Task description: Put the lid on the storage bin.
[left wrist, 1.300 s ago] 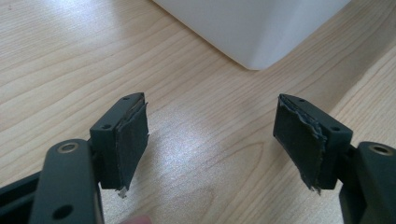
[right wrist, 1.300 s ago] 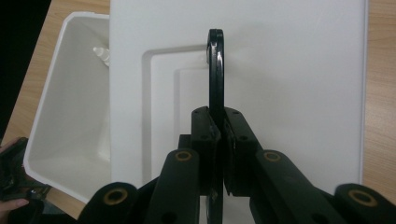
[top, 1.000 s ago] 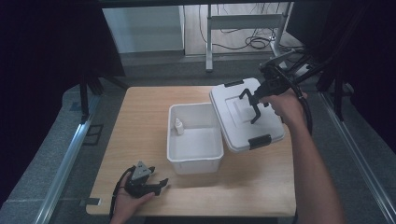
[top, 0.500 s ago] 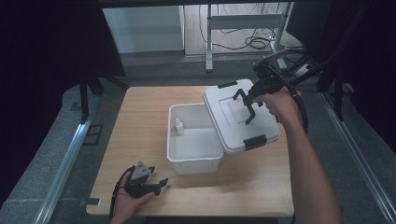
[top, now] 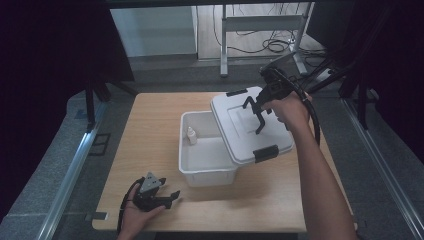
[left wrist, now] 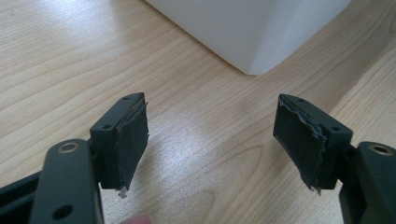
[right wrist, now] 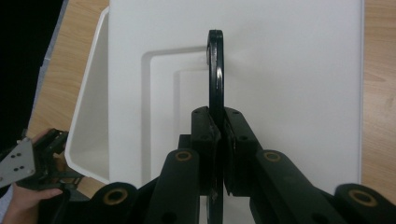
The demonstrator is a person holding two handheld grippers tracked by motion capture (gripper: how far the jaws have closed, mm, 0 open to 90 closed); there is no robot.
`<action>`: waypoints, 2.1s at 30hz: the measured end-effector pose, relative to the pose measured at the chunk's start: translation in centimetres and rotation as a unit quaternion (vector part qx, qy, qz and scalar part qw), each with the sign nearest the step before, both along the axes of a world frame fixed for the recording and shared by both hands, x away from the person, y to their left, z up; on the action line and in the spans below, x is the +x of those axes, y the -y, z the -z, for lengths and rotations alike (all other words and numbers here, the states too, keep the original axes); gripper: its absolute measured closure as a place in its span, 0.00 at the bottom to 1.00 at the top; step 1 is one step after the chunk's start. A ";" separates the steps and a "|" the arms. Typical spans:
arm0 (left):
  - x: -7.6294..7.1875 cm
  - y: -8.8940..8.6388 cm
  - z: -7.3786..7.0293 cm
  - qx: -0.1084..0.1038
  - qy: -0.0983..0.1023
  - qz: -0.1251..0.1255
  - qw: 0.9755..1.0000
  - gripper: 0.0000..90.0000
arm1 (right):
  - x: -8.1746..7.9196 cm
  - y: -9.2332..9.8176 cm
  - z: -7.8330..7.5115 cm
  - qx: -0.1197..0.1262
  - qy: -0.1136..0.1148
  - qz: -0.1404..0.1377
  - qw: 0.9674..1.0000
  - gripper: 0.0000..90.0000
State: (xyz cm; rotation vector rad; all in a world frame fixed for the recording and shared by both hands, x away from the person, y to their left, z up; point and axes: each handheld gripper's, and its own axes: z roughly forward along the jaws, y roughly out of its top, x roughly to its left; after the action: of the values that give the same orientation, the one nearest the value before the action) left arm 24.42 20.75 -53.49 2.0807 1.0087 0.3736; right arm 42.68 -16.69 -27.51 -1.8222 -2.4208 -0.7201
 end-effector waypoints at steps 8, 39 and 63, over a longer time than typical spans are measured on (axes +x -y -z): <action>0.0 0.0 -0.3 -0.001 0.005 0.002 1.000 0.29 | -0.2 -1.1 0.6 0.005 -0.014 0.010 1.000 0.94; 0.0 0.0 -0.4 -0.004 0.008 0.008 1.000 0.30 | -1.0 -5.7 1.3 0.052 -0.020 0.039 0.998 0.94; 0.0 0.1 -0.3 0.004 0.008 0.006 1.000 0.29 | -1.5 -8.9 3.2 0.069 -0.047 0.072 0.994 0.94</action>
State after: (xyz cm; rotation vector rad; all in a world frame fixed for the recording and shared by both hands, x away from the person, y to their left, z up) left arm 24.39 20.65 -53.17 2.0861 0.9869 0.3874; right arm 41.15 -7.80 -30.67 -1.9433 -2.1430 -0.7696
